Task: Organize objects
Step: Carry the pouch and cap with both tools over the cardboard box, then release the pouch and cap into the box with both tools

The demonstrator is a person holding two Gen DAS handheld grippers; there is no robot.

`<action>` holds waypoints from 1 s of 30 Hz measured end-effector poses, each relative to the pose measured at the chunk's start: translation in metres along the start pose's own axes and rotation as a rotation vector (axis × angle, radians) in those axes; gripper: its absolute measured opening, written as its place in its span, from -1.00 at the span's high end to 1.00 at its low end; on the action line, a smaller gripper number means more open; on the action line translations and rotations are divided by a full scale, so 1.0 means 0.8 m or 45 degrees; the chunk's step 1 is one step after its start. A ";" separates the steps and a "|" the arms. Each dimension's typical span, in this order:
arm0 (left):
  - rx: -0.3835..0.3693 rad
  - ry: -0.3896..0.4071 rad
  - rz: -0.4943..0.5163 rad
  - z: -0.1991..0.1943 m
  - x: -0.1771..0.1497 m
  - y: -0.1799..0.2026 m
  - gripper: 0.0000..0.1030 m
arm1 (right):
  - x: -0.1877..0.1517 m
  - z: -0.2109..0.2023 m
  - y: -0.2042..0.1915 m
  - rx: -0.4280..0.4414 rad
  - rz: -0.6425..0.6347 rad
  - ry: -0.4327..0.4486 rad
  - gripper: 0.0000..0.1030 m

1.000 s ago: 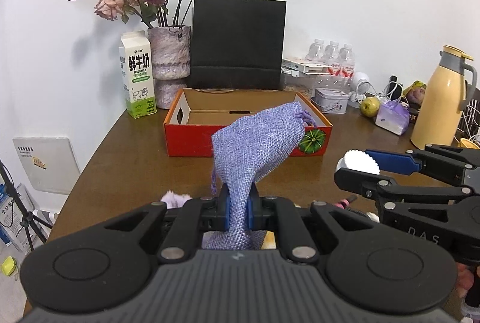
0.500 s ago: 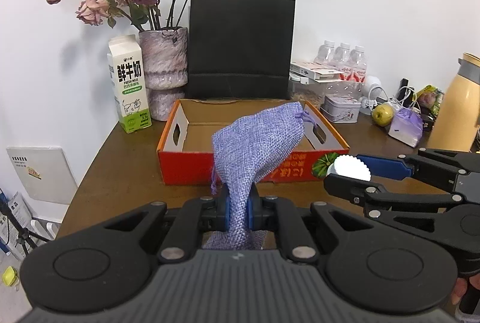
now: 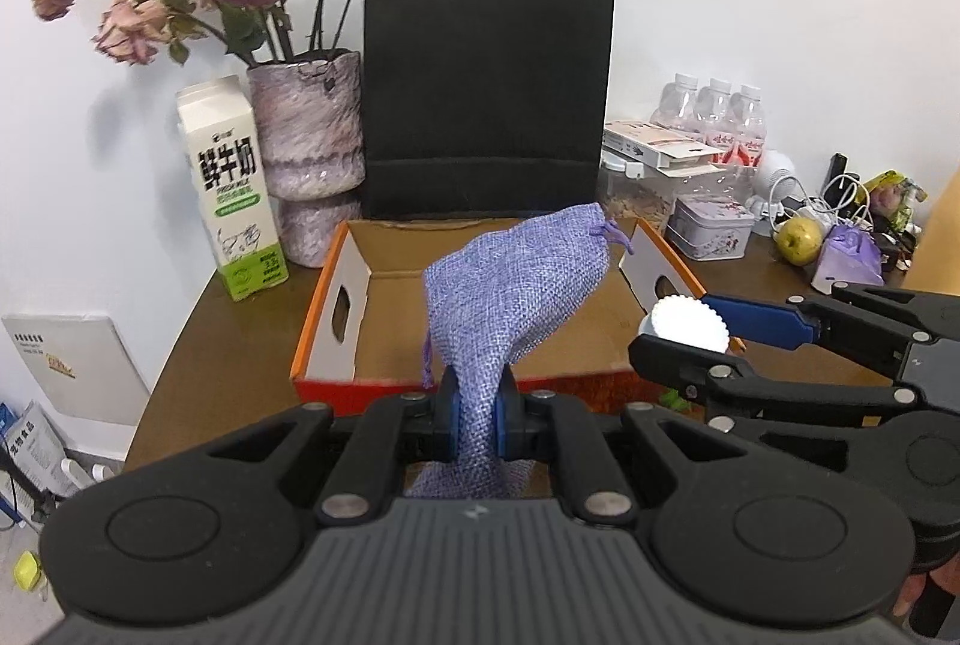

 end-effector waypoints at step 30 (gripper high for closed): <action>0.089 -0.221 -0.096 0.213 0.043 -0.026 0.68 | -0.004 0.195 0.086 -0.098 0.122 -0.186 0.24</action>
Point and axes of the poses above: each gripper's, at about its wrist camera, not at the fingertips, and z roughly the way its jaws point, y to its right, x to its top, the point moved 9 cm from there along z, roughly the way its jaws point, and after that the axes turned 2 degrees about x, right-handed, at the moved point
